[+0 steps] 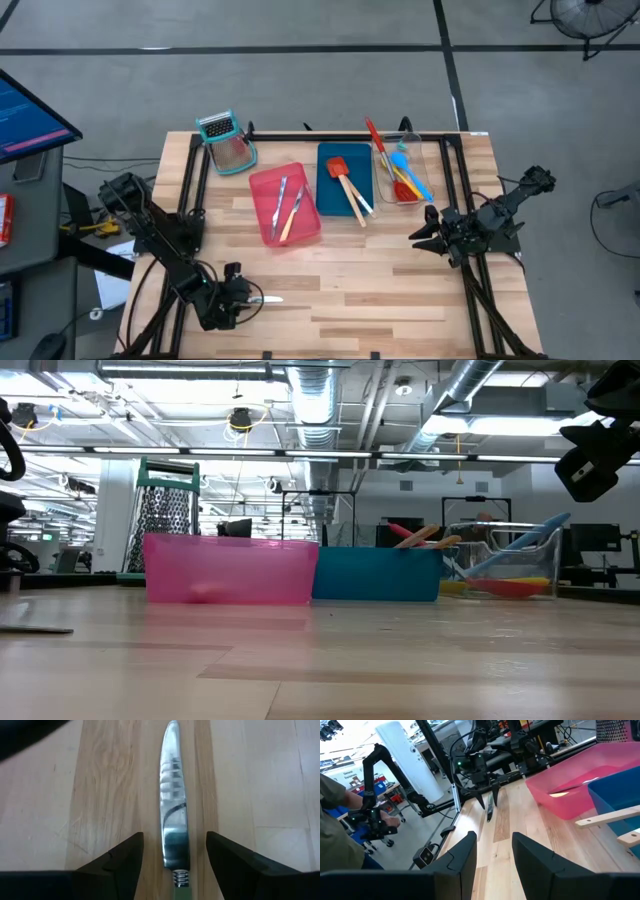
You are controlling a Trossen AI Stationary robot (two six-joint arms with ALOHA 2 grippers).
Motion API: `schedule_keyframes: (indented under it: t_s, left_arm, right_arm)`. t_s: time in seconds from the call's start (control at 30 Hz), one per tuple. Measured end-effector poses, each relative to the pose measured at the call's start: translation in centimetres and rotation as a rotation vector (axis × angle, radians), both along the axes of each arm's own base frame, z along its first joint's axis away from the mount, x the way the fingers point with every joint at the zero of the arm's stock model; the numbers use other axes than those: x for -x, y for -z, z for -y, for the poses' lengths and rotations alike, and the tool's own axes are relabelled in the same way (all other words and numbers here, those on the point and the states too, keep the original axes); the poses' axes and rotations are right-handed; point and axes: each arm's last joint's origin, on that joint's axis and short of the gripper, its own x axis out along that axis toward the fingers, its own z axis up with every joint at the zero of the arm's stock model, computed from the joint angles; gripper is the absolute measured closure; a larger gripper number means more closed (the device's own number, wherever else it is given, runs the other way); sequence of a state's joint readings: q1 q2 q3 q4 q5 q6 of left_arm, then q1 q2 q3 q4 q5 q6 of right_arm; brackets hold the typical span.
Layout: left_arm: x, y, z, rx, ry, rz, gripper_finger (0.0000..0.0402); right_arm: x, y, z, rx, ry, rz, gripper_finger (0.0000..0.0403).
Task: Pick & Place Kitchen Items
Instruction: Put the green table knife into the red bin
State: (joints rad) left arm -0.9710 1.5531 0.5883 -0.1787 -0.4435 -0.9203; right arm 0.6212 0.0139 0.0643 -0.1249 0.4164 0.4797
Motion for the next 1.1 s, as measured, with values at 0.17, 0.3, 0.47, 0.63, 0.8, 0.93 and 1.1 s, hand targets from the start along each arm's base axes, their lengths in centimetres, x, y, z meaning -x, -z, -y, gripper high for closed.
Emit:
schedule_keyframes:
  t_s: [0.17, 0.3, 0.47, 0.63, 0.8, 0.93, 1.1]
  left_arm:
    - [0.4, 0.9, 0.4, -0.018, -0.03, -0.005, 0.0201]
    - [0.6, 1.3, 0.3, -0.048, -0.034, -0.025, 0.0246]
    - [0.6, 1.4, 0.2, -0.051, -0.044, -0.035, 0.0318]
    - [0.6, 1.3, 0.3, -0.045, -0.044, -0.028, 0.0365]
    - [0.7, 0.6, 0.0, -0.012, -0.038, -0.036, 0.0379]
    - [0.7, -0.3, -0.3, 0.012, -0.044, -0.021, 0.0381]
    - [0.5, -0.8, -0.7, 0.013, -0.065, -0.01, 0.0382]
  right_arm:
    - [0.0, 0.0, 0.0, 0.0, 0.0, 0.0, 0.0279]
    - [0.0, 0.0, 0.0, 0.0, 0.0, 0.0, 0.028]
    - [0.0, 0.0, 0.0, 0.0, 0.0, -0.001, 0.028]
    - [0.0, 0.0, 0.0, 0.0, 0.0, -0.001, 0.028]
    - [0.0, 0.0, 0.0, 0.0, 0.0, -0.001, 0.028]
    - [0.0, 0.0, 0.0, 0.0, 0.0, -0.001, 0.0279]
    - [0.0, 0.0, 0.0, 0.0, 0.0, -0.001, 0.028]
